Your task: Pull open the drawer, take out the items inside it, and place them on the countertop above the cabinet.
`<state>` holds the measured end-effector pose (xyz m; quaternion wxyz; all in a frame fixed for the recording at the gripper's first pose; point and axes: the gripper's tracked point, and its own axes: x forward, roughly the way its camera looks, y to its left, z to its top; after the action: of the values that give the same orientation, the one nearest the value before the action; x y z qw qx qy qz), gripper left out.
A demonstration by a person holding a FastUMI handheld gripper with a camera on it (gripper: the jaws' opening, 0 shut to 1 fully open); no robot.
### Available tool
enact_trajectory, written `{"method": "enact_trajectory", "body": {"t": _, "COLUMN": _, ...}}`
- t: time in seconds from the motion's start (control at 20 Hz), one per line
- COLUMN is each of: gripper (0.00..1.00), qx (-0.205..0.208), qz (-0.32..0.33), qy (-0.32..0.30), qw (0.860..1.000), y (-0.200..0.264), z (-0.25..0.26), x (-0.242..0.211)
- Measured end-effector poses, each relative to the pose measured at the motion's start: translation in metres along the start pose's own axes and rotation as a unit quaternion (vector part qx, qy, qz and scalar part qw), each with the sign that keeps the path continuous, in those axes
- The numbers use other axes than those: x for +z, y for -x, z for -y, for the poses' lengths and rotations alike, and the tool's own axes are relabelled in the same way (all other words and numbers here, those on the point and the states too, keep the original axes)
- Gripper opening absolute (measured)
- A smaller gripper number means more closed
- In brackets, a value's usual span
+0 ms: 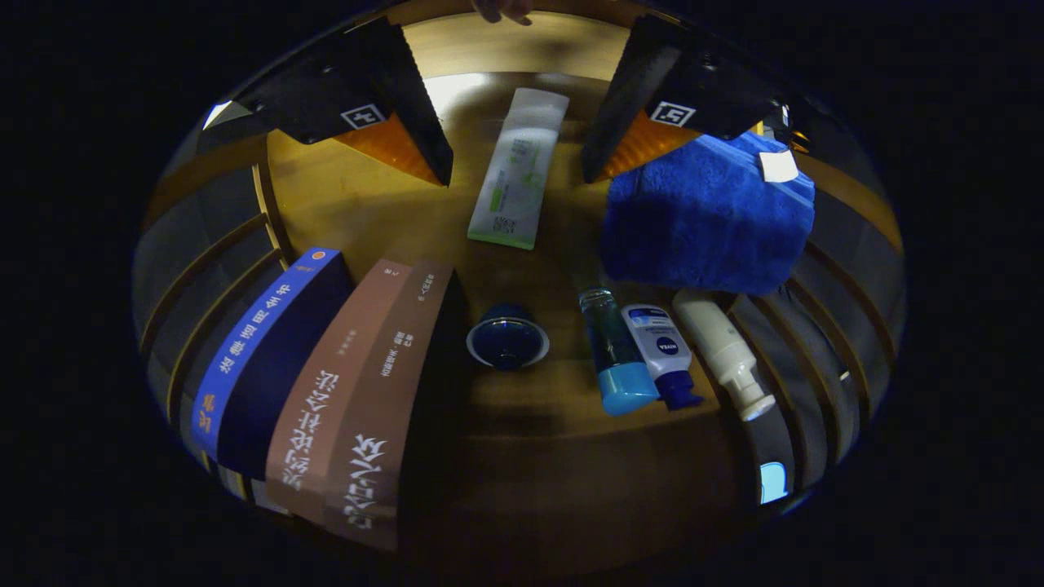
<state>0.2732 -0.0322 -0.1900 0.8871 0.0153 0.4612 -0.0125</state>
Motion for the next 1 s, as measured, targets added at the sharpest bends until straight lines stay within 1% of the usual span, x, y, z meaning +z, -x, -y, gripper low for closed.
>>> {"method": "enact_trajectory", "body": {"t": 0.1, "gripper": 1.00, "qx": 0.008, "qz": 0.017, "qy": -0.004, "qw": 1.000, "y": 0.016, "z": -0.004, "x": -0.006}}
{"method": "enact_trajectory", "body": {"t": 0.25, "gripper": 1.00, "qx": 0.014, "qz": 0.081, "qy": -0.011, "qw": 0.997, "y": 0.048, "z": -0.010, "x": -0.015}}
{"method": "enact_trajectory", "body": {"t": 0.35, "gripper": 1.00, "qx": 0.027, "qz": 0.122, "qy": -0.013, "qw": 0.992, "y": 0.078, "z": -0.019, "x": -0.031}}
{"method": "enact_trajectory", "body": {"t": 0.45, "gripper": 1.00, "qx": 0.053, "qz": 0.174, "qy": -0.012, "qw": 0.983, "y": 0.112, "z": -0.031, "x": -0.047}}
{"method": "enact_trajectory", "body": {"t": 0.55, "gripper": 1.00, "qx": 0.064, "qz": 0.237, "qy": -0.013, "qw": 0.969, "y": 0.147, "z": -0.037, "x": -0.062}}
{"method": "enact_trajectory", "body": {"t": 0.65, "gripper": 1.00, "qx": 0.071, "qz": 0.293, "qy": -0.008, "qw": 0.954, "y": 0.177, "z": -0.040, "x": -0.086}}
{"method": "enact_trajectory", "body": {"t": 0.75, "gripper": 1.00, "qx": 0.072, "qz": 0.327, "qy": 0.003, "qw": 0.942, "y": 0.196, "z": -0.044, "x": -0.124}}
{"method": "enact_trajectory", "body": {"t": 0.95, "gripper": 1.00, "qx": 0.067, "qz": 0.362, "qy": 0.003, "qw": 0.930, "y": 0.215, "z": -0.049, "x": -0.198}}
{"method": "enact_trajectory", "body": {"t": 1.0, "gripper": 0.99, "qx": 0.063, "qz": 0.360, "qy": 0.002, "qw": 0.931, "y": 0.213, "z": -0.048, "x": -0.217}}
